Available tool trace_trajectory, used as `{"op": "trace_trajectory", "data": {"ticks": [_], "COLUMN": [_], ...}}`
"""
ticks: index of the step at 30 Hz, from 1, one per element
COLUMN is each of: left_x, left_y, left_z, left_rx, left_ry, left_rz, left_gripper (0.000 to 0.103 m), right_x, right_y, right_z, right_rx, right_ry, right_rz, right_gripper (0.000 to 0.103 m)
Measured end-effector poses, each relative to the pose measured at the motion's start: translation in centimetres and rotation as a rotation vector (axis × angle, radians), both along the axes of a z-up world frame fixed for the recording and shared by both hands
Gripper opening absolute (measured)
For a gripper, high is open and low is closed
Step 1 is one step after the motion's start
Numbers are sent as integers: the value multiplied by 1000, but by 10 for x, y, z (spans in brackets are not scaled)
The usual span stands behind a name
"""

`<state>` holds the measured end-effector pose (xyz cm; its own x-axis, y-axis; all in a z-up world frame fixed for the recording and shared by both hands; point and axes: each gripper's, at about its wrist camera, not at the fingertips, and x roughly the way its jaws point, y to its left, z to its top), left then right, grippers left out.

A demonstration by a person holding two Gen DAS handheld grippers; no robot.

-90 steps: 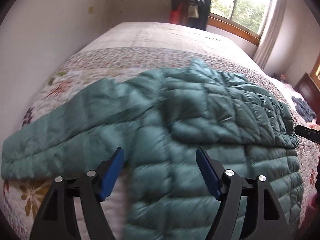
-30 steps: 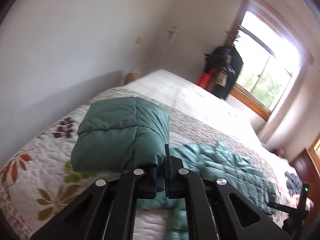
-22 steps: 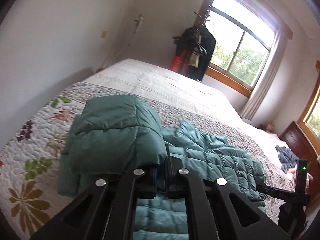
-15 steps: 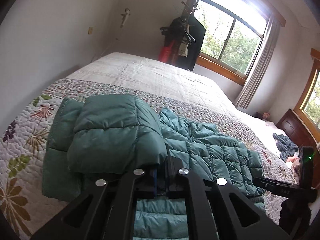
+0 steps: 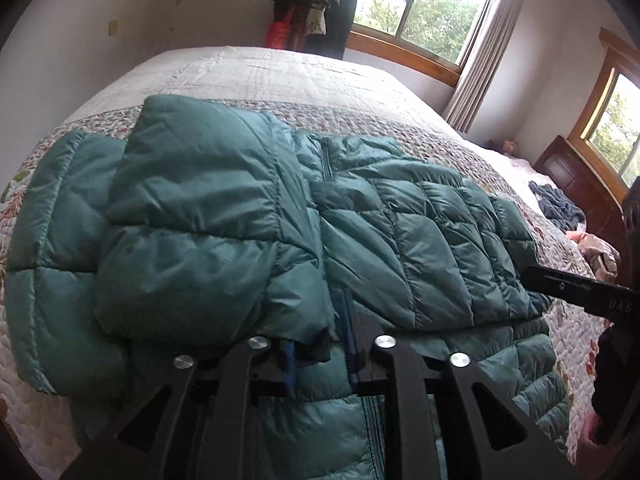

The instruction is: Fold large clothes

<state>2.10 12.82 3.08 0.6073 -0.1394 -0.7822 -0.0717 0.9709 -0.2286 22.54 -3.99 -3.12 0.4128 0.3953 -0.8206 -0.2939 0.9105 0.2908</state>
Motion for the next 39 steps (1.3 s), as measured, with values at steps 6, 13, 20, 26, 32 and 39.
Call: {"op": "trace_trajectory", "data": {"ticks": [6,13,20,26,32,39], "left_x": [-57,-83,-57,-54,-60,-65], "left_y": [31,107,153,164,158,137], "left_z": [36,64,32,16,17,38], "left_rx": [-121,-6,44,25,74,106], "left_ry": [-62,-128,-51,-47,-70,-120], "left_rz": [-72,129,312,315,305,261], "left_gripper": [52,59,59,59,59,60], "right_x": [0,-9,3,23,29,22], "right_y": [3,48,134,189,201,142], "right_z": [-6,4,24,-2,-14,21], "right_rx": [28,128,160,127,91,102], "right_ry": [35,102,156,255,278,194], "right_rz": [21,150,268,287,297,237], "right_gripper": [59,61,72,70,18,12]}}
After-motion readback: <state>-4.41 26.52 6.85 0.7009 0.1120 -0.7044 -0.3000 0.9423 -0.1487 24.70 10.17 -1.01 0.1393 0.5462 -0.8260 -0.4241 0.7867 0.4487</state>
